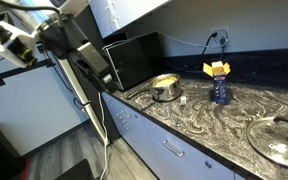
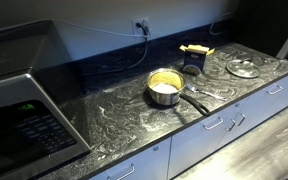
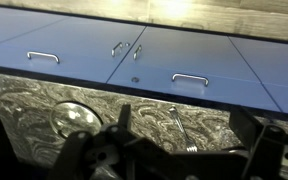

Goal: Change the position of the fork to face the right side

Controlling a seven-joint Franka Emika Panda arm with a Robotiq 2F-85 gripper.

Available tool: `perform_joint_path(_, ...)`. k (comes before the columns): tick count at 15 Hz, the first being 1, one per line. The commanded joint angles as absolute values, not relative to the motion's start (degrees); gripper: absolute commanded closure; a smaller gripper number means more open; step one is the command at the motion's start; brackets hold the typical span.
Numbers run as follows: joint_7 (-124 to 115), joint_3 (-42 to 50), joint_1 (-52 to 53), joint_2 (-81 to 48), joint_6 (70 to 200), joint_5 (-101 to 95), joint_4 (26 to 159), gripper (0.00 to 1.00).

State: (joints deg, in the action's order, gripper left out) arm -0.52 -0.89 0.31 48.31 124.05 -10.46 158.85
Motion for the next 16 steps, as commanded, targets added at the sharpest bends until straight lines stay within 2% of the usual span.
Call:
perform_joint_path(1,3.2,-1.7,2.5,36.6,131.7,-10.8,154.8,0.0)
perform_joint_path(8,11.2,-1.2,4.7,16.1,131.2,-9.8,141.5,0.0)
perform_joint_path(9,9.0,-1.6,4.0,21.6,133.3,-10.1,146.6,0.0)
perform_joint_path(13,9.1,-1.6,3.9,19.3,133.4,-10.1,145.4,0.0)
perform_joint_path(16,13.1,0.8,5.9,14.6,136.4,-2.8,143.0,0.0)
